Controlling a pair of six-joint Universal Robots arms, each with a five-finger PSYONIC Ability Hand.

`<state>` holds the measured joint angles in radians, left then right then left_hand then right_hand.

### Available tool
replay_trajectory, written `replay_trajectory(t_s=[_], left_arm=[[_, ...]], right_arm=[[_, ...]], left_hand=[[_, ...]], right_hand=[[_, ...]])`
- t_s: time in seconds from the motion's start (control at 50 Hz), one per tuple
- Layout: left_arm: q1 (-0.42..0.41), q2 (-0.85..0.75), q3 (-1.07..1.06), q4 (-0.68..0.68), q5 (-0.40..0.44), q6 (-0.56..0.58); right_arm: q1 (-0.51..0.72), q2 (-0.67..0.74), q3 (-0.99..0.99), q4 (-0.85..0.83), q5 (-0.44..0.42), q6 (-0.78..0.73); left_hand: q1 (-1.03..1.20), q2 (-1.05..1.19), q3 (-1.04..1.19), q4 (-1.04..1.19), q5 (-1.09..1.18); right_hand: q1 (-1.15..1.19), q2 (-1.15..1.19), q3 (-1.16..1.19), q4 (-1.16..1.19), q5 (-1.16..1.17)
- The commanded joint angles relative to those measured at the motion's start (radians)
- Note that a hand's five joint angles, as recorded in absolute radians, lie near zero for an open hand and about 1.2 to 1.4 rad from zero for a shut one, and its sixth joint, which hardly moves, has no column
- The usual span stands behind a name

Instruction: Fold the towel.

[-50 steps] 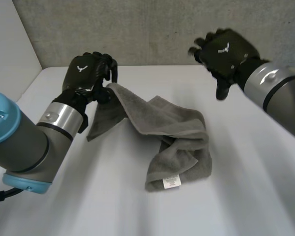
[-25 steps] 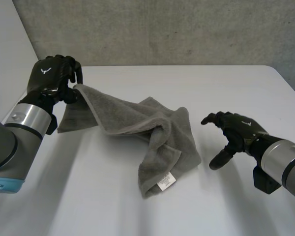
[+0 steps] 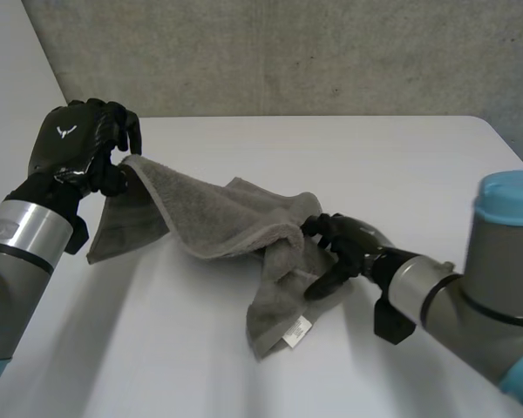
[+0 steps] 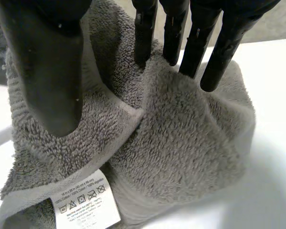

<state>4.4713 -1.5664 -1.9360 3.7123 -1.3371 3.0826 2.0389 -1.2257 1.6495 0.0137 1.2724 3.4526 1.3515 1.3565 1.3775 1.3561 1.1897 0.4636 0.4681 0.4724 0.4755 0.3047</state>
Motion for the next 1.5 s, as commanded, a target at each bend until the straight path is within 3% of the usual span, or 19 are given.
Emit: replay_trajectory(t_s=[0.02,0.46,0.48,0.5,0.52,0.54,0.6,0.72,0.76,0.9,0.94,0.98,1.02,1.5], left_arm=[[0.002,0.003,-0.012,0.0,0.003,-0.001],[0.048,-0.012,-0.014,0.003,0.004,-0.002],[0.048,-0.012,-0.014,0.003,0.004,-0.002],[0.055,-0.014,-0.014,0.003,0.004,-0.002],[0.06,-0.015,-0.012,0.003,0.004,-0.002],[0.06,-0.015,-0.012,0.003,0.004,-0.002],[0.068,-0.02,-0.012,0.003,0.004,-0.002],[0.078,-0.029,-0.015,0.003,0.004,-0.004],[0.083,-0.03,-0.015,0.003,0.004,-0.004],[0.095,-0.053,-0.026,0.003,0.006,-0.005],[0.095,-0.06,-0.029,0.003,0.006,-0.005],[0.095,-0.064,-0.029,0.003,0.006,-0.007],[0.095,-0.069,-0.031,0.003,0.006,-0.009],[0.077,-0.118,-0.067,0.037,0.006,-0.004]], right_arm=[[0.067,0.061,-0.03,0.002,0.044,-0.01],[0.141,0.117,-0.014,-0.021,0.059,-0.043],[0.141,0.117,-0.007,-0.023,0.061,-0.059],[0.139,0.115,-0.002,-0.03,0.065,-0.081],[0.139,0.115,-0.002,-0.031,0.065,-0.081],[0.13,0.108,0.001,-0.043,0.074,-0.104],[0.126,0.085,-0.003,-0.069,0.11,-0.153],[0.103,-0.029,0.001,-0.106,0.18,-0.271],[0.064,-0.09,0.021,-0.135,0.206,-0.375],[0.044,-0.13,0.052,-0.136,0.202,-0.471],[0.046,-0.129,0.055,-0.132,0.203,-0.469],[0.05,-0.129,0.068,-0.13,0.2,-0.469],[0.053,-0.129,0.072,-0.132,0.2,-0.471],[0.049,-0.205,0.09,0.022,0.101,-0.475]], left_hand=[[0.045,0.04,0.019,0.04,0.032],[0.045,0.04,0.019,0.04,0.032],[0.045,0.04,0.019,0.04,0.032],[0.045,0.04,0.019,0.04,0.032],[0.045,0.04,0.019,0.04,0.032],[0.045,0.04,0.019,0.04,0.032],[0.045,0.04,0.019,0.04,0.032],[0.045,0.04,0.019,0.04,0.032],[0.045,0.04,0.019,0.04,0.032],[0.045,0.04,0.019,0.04,0.032],[0.045,0.04,0.019,0.04,0.032],[0.045,0.04,0.019,0.04,0.032],[0.045,0.04,0.019,0.04,0.032],[0.045,0.04,0.019,0.04,0.032]], right_hand=[[0.044,0.04,0.035,0.032,0.028],[0.176,0.172,0.168,0.164,0.161],[0.278,0.273,0.269,0.266,0.262],[0.541,0.536,0.532,0.529,0.525],[0.543,0.539,0.534,0.531,0.528],[0.758,0.754,0.75,0.746,0.743],[0.932,0.928,0.924,0.92,0.917],[0.933,0.928,0.924,0.921,0.917],[0.933,0.928,0.924,0.921,0.917],[0.933,0.928,0.924,0.921,0.917],[0.822,0.818,0.813,0.81,0.806],[0.068,0.064,0.059,0.056,0.052],[0.027,0.022,0.018,0.015,0.011],[0.176,0.172,0.168,0.164,0.161]])
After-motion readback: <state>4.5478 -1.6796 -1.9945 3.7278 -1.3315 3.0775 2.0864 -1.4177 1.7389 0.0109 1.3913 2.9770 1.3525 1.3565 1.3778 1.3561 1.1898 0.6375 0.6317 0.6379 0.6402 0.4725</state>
